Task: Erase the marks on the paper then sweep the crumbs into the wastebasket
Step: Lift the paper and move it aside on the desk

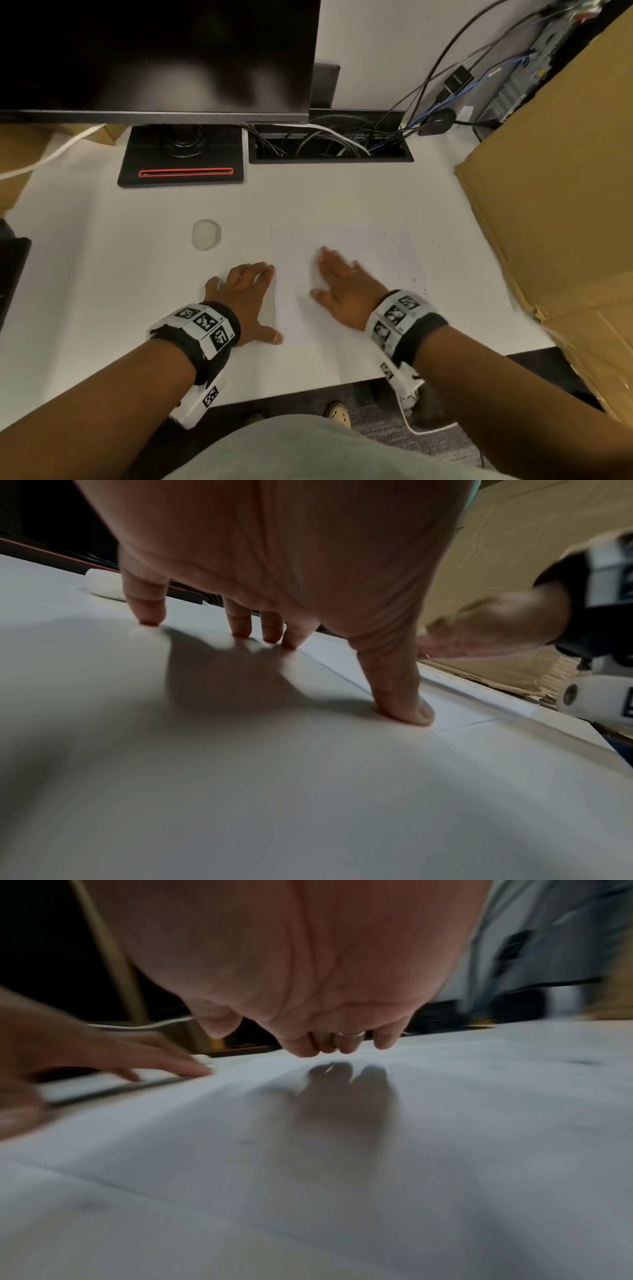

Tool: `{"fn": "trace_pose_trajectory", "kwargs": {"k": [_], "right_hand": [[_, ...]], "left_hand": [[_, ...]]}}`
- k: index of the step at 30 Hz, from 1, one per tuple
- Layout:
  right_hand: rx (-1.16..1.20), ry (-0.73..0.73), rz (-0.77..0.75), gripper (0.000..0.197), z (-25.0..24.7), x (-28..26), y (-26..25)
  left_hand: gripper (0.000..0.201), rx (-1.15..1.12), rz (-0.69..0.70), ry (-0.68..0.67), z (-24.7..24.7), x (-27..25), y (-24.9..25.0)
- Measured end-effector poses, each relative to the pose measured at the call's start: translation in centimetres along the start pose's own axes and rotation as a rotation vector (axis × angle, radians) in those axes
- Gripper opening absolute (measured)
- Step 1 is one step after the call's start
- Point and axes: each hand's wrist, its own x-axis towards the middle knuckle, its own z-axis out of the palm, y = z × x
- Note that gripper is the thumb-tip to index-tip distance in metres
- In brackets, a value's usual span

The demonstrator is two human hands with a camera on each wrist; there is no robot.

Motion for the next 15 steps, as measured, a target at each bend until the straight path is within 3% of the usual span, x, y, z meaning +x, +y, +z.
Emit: {"fn": "trace_pose_trajectory", "kwargs": {"k": [3, 9, 11, 15], "right_hand": [[-0.041, -0.065, -0.195, 0.068, 1.3, 0.8, -4.3], [-0.064, -0.060, -0.187, 0.066, 1.9, 1.0, -2.6], [-0.020, -0.036, -0.125, 0.067, 1.4, 0.9, -0.9], [0.046, 0.015, 0.139, 0.068, -0.3, 0.1, 4.4]], "left_hand": [[0.121, -0.003, -0.008, 0.013, 0.1, -0.1, 0.1], [0.117, -0.022, -0.015, 0.008, 0.5, -0.3, 0.2], [0.109, -0.013, 0.010, -0.015, 0.4, -0.4, 0.2], [0.101, 0.004, 0.022, -0.060, 0.2, -0.2, 0.2]]}}
